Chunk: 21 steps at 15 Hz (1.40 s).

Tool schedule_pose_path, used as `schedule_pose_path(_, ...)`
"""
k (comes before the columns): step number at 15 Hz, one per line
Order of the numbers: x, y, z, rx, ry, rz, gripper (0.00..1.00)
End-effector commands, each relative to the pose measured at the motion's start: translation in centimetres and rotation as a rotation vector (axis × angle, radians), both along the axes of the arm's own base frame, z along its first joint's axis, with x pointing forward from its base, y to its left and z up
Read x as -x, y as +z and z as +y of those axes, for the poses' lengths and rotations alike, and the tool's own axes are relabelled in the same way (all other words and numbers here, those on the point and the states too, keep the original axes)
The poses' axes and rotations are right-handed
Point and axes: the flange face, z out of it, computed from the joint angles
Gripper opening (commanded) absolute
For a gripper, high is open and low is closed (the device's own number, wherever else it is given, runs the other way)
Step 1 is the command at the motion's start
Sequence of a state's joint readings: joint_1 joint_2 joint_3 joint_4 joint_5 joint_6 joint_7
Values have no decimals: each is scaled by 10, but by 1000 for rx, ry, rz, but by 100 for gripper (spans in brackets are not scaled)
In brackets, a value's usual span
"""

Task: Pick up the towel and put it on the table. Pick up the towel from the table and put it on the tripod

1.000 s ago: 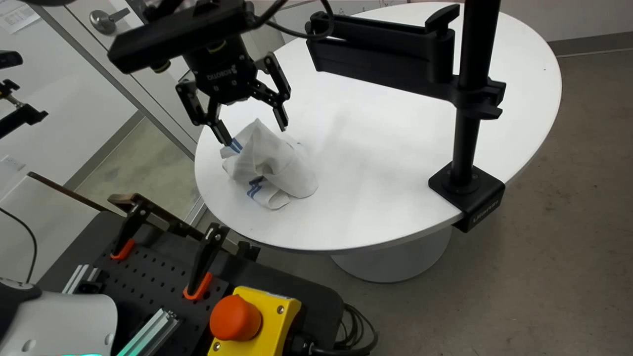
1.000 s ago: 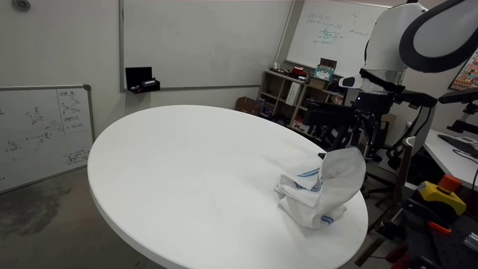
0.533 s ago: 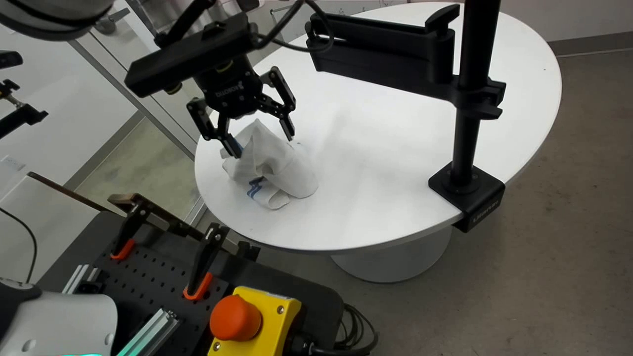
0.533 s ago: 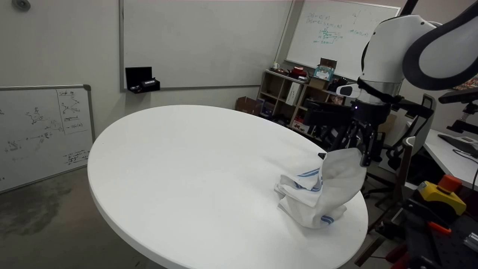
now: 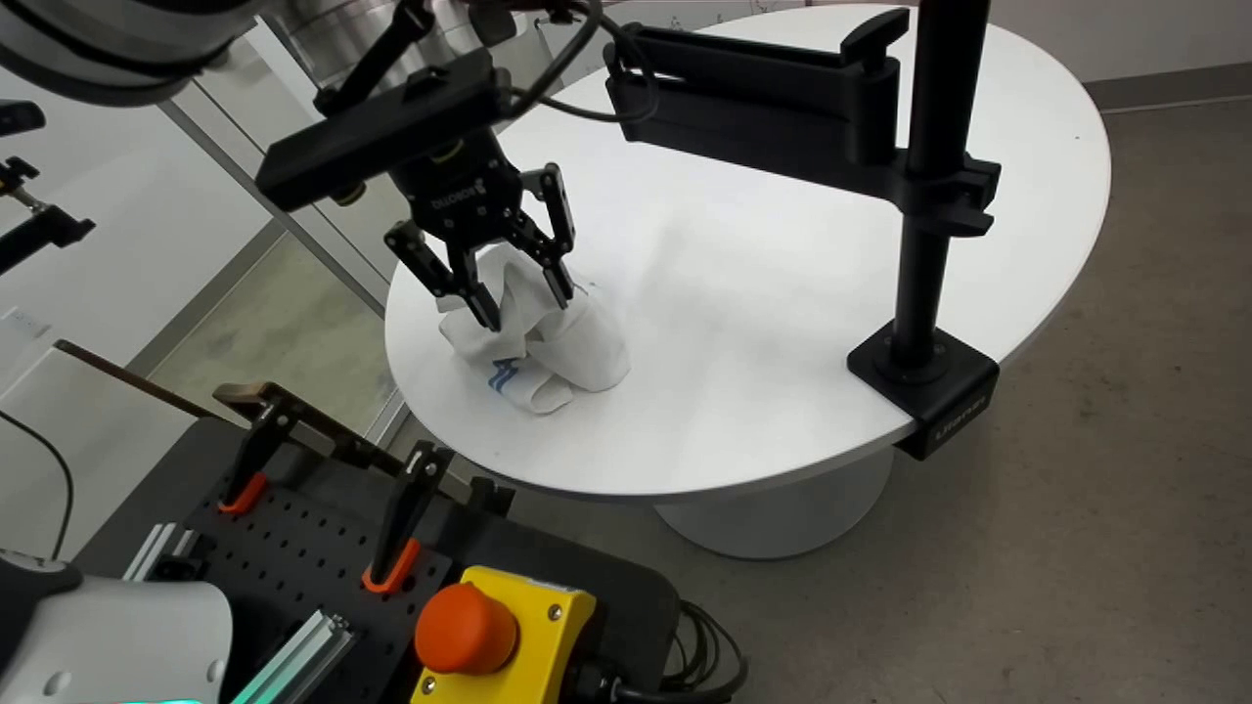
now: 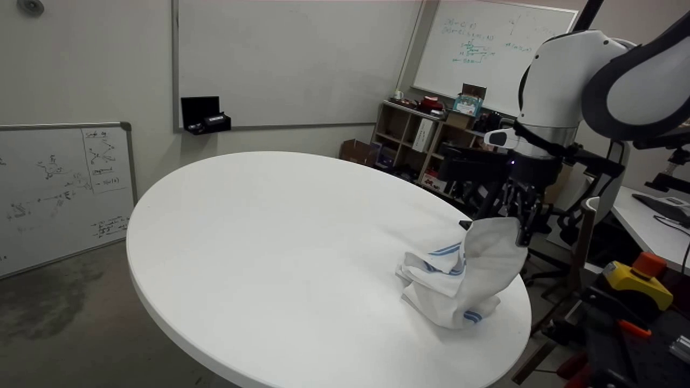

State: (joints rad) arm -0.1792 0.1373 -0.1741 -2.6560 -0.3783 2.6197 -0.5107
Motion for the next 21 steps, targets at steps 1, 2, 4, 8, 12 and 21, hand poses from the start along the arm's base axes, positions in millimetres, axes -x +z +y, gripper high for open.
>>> schedule_pose_path(1,-2,-4,3,12,-2,-9,32)
schedule_pose_path(2,-1,-5,3,11,-3,-7,26)
schedule_pose_path(4,-1,-5,3,10,-4,-5,10)
schedule_pose_path(8,-4,-2,3,0,-13,-8,0)
schedule_pose_path(12,-9,5,0,-32,-72,-5,1)
schedule_pose_path(21,-21,93,-28,-223,-306,36,1)
